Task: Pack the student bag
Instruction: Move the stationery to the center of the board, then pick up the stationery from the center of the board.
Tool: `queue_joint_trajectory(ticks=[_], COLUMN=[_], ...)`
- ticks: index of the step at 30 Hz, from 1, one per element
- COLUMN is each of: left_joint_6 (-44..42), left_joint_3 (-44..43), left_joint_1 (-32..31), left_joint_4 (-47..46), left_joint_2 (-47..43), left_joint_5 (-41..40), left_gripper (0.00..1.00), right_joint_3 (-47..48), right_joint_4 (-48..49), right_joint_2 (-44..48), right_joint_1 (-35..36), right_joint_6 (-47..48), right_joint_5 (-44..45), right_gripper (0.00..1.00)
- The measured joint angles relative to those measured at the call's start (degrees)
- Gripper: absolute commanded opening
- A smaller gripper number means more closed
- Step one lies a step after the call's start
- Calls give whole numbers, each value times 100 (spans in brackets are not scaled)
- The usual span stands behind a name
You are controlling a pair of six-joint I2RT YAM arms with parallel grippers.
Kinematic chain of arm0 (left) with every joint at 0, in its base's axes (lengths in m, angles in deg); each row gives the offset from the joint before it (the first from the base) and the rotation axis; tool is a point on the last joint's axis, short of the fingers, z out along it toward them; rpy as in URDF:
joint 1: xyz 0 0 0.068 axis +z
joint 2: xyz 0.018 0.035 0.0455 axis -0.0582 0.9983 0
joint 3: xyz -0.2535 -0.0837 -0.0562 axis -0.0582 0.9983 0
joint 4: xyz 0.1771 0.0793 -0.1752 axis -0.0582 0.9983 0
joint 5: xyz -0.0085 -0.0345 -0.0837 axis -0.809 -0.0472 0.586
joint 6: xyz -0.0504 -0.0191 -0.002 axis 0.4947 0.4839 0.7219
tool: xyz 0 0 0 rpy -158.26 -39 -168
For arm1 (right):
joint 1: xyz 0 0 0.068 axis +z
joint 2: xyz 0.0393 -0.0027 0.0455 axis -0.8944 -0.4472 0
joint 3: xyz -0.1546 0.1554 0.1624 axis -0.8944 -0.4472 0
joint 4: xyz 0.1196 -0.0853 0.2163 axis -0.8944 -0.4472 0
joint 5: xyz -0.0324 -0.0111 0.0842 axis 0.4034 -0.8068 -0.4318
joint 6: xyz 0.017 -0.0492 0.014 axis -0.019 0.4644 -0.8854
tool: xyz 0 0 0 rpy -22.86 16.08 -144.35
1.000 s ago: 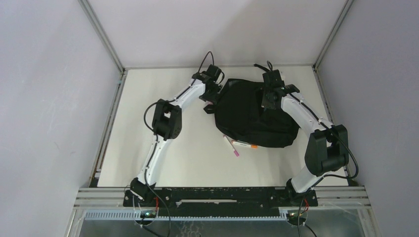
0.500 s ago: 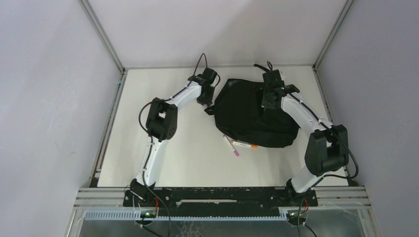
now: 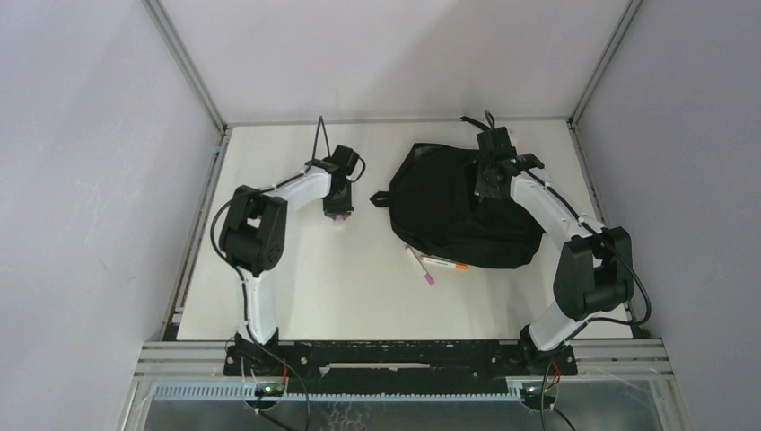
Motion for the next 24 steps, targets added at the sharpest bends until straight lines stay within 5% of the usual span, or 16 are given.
queue_joint_trajectory(ticks=[3,7,9,18,24], left_joint_6=[289,662,811,931,798], left_joint_3=[581,1097,1281,1303,914], left_joint_1=[-142,-363,-420,-380,-234], left_joint_4=[-85,-221,-273,-363,-348], left_joint_2=[-411,-754,-857,-914,-577], left_joint_5=[125,142,164,155,208], left_gripper=[32,60,65,59,38], right_joint_3=[0,0,-2,-2,-26], right_joint_4=[0,0,0,0,-2], right_joint_2=[0,0,0,9,114], right_joint_1=[0,0,0,7,9], right_joint_6=[0,0,0,0,0], right_joint_5=[-2,-22,-39,-46,-44], right_gripper=[0,0,0,0,0])
